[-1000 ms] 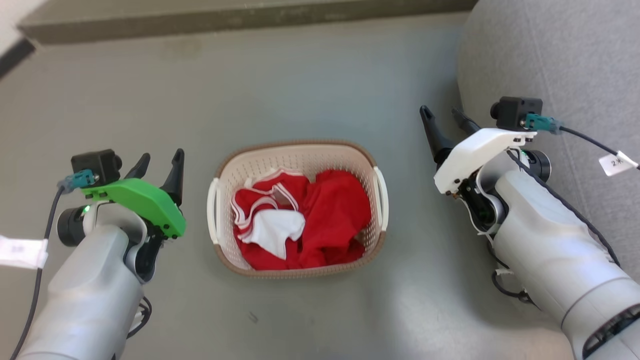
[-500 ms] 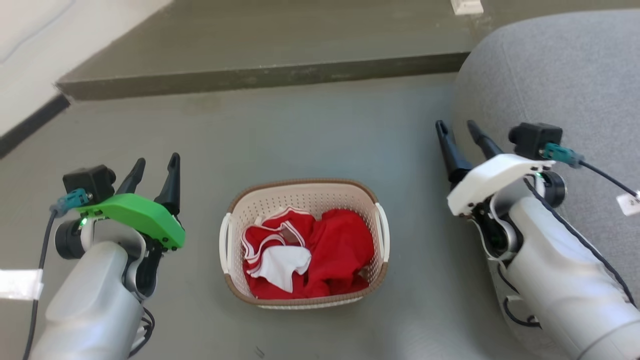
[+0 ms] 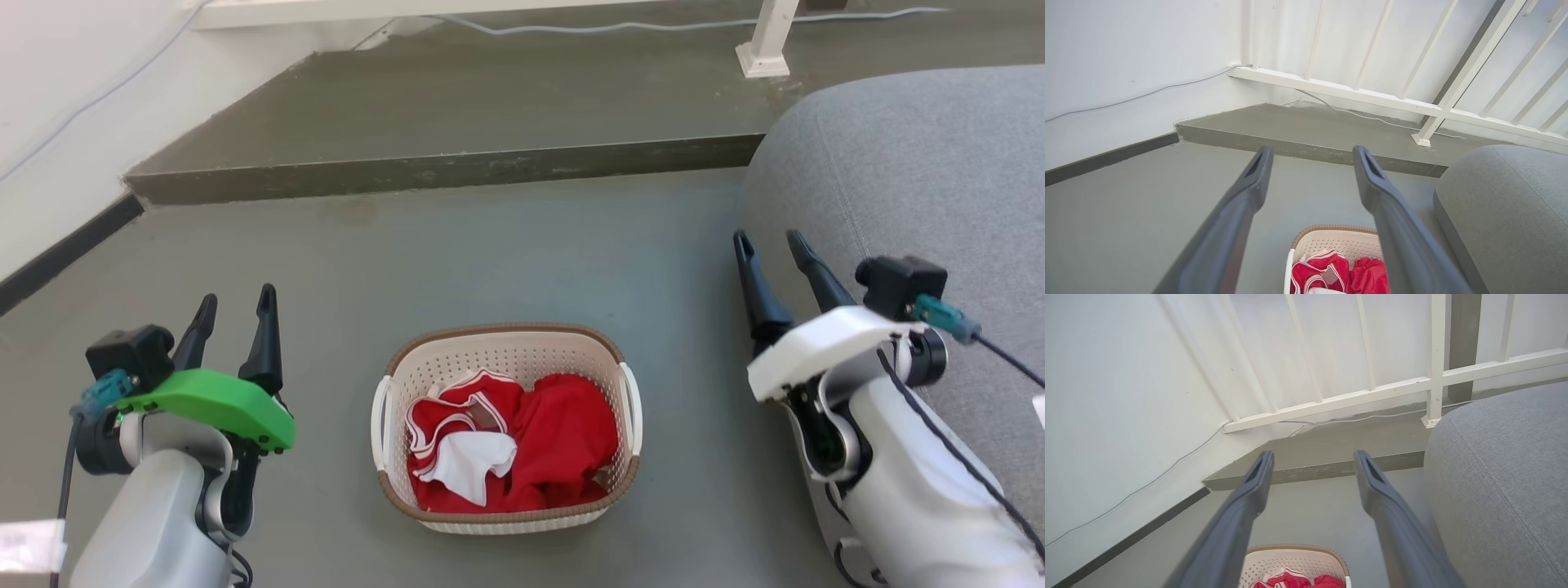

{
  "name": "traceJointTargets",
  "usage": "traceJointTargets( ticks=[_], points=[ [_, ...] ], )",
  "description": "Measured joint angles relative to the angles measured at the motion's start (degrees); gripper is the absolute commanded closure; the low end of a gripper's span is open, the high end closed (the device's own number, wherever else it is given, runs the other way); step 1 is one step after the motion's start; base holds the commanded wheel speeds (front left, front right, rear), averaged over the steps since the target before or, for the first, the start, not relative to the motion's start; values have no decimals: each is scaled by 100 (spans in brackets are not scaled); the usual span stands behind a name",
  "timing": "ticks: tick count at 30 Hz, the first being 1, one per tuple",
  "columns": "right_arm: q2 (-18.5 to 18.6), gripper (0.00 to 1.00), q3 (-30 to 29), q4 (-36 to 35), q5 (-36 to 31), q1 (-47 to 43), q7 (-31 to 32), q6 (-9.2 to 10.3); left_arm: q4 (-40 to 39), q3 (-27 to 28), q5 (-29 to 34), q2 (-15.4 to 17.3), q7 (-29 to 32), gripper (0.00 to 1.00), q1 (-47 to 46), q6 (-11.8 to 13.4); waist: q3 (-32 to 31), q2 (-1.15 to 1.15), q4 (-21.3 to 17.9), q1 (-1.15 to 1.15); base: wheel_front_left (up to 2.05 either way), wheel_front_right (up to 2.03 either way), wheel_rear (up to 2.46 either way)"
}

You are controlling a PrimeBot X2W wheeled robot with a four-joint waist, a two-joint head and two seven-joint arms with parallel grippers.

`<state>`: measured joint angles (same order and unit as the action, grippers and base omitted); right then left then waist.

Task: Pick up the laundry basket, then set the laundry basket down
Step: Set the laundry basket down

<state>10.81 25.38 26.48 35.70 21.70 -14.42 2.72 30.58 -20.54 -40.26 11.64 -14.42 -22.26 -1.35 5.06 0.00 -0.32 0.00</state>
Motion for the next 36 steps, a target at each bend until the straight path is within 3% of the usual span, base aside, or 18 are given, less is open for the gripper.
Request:
traceJointTargets(
  ticks=[14,36],
  points=[
    [-10,0,-435,-686,-555,-760,0,87,-1072,621,734,-225,0,0,861,166,-136,0,30,0,0,0,0],
    [-170,0,-702,-1071,-1032,-1392,0,77,-1646,949,1385,-491,0,0,1538,35,-173,0,-11,0,0,0,0]
  ],
)
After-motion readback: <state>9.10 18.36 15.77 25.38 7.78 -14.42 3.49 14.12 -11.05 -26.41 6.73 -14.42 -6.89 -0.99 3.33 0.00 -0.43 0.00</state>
